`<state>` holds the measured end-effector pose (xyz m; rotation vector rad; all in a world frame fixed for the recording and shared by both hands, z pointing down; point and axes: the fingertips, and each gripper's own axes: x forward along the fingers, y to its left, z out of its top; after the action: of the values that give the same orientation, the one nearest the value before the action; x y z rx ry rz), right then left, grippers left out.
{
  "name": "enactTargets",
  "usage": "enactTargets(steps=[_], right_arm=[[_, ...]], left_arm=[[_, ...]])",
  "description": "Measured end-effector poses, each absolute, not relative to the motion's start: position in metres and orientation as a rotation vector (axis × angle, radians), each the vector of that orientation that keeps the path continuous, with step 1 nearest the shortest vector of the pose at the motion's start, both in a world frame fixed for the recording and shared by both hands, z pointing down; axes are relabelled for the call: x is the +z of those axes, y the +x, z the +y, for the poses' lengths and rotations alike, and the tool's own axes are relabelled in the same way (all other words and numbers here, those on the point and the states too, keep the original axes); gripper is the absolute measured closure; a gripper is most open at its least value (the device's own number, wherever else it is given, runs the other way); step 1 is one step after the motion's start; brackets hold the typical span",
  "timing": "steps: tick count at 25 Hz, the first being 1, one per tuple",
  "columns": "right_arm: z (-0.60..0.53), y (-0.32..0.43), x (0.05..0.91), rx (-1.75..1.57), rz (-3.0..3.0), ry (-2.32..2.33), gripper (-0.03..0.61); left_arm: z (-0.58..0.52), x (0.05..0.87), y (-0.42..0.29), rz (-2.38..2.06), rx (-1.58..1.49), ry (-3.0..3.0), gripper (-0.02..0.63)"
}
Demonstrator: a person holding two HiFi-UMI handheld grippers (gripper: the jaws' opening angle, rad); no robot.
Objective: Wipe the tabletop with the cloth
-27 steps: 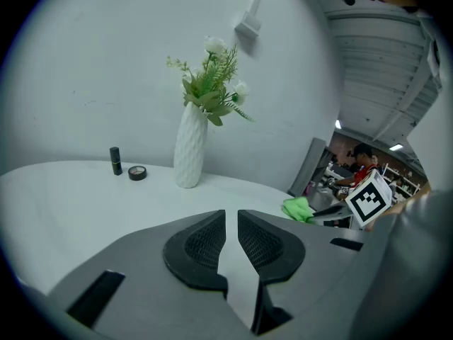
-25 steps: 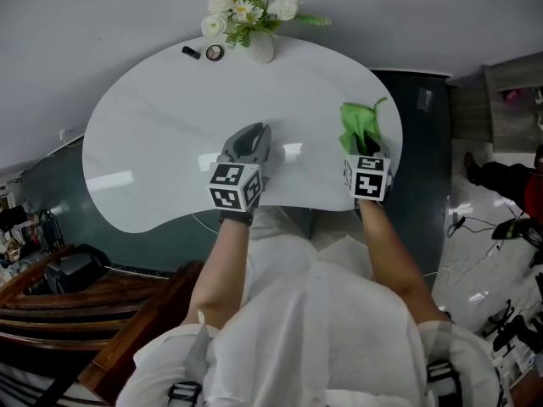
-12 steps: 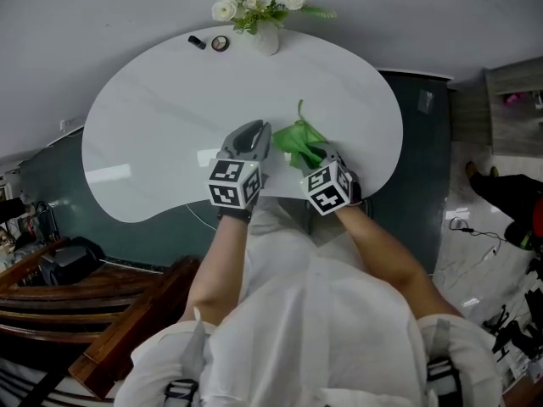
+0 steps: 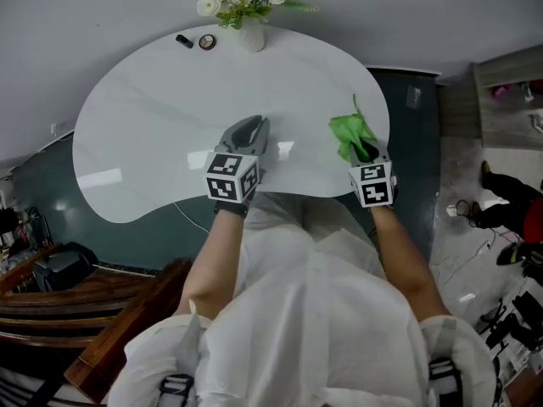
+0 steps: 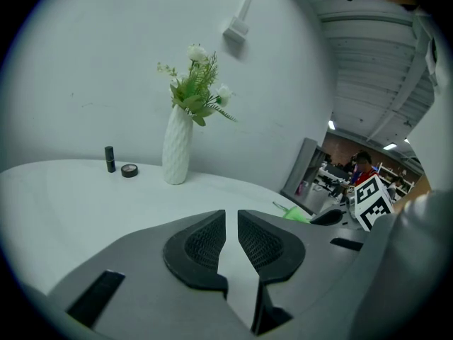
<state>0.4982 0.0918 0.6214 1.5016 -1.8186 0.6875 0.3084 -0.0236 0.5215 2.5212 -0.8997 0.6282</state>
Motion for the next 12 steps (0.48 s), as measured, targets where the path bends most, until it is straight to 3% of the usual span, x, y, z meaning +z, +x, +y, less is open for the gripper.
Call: enactTargets(steps=[12], right_arm=[[0.126,0.609,0.606,0.744,-1.548,1.757,0.508]], left_arm=[[-0.024,0.503,0.316,-0.908,0.584,2.557,0.551]])
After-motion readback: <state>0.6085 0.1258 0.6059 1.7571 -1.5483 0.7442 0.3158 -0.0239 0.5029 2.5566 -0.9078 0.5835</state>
